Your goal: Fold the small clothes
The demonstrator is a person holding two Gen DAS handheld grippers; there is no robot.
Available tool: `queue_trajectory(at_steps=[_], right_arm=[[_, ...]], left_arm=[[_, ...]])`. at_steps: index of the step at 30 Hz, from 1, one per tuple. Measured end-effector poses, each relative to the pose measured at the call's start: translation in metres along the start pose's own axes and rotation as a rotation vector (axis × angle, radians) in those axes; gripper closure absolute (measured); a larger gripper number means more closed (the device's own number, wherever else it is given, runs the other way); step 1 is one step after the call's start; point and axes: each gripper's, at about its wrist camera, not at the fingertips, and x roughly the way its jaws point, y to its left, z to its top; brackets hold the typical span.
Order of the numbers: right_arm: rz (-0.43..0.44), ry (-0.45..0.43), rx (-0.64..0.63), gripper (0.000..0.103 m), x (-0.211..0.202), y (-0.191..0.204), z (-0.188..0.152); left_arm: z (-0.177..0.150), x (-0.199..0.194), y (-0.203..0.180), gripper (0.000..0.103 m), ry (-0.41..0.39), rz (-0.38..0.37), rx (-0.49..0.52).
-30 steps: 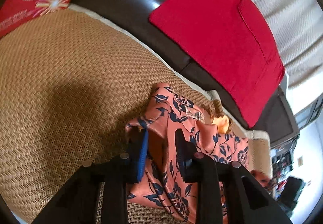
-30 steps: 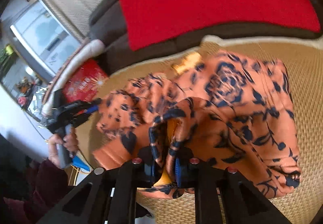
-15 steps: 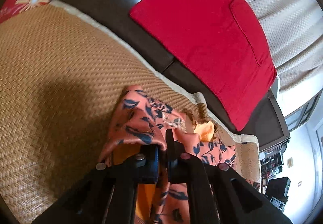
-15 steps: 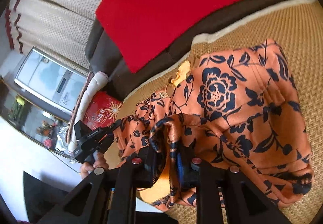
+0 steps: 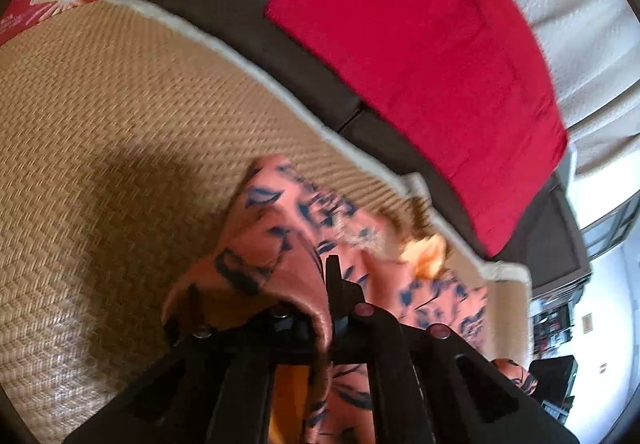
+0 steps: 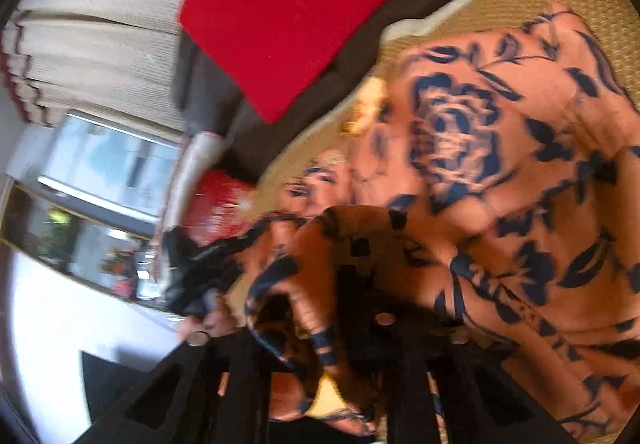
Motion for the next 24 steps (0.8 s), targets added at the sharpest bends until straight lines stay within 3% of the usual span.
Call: queue_trajectory(at_steps=[5,9,11,13,14,16,19,22,24], right_arm=[[0.134,-0.130,0.036,0.094,-0.011,0.011,0.024],[0.207,-0.309,0.145,0.094,-0.025,-0.009,0.060],[0.190,-0.414,0.186,0.094,-0.034,-0.024,0.080],[0.084,-0.479,0.213,0.090,-0.039,-0.039,0.099],[0.040,-0.494,0.240,0.090,-0.041,-0.048,0.106],[0.031,-0.513,0.364,0.087,-0.046,-0.078,0.113],[-0.002,-0.563,0.470,0.068,-0.063,-0.105,0.108],[-0.020,-0.629,0.449,0.032,-0.084,-0.104,0.101],[-0.003,-0.644,0.367,0.032,-0.092,-0.088,0.097]], left_arm=[[0.018,-0.018,-0.026,0.101,-0.135,-0.138,0.037],[0.038,-0.019,-0.034,0.101,-0.249,-0.168,0.018],[0.047,-0.007,-0.035,0.091,-0.259,-0.125,-0.004],[0.052,0.008,-0.030,0.042,-0.238,-0.070,-0.052],[0.052,0.015,-0.026,0.037,-0.237,-0.047,-0.089],[0.053,0.023,-0.016,0.037,-0.227,-0.034,-0.161],[0.054,0.023,-0.008,0.037,-0.240,0.001,-0.195],[0.051,0.007,0.000,0.037,-0.297,0.010,-0.243],[0.047,-0.002,0.002,0.037,-0.317,-0.029,-0.269]])
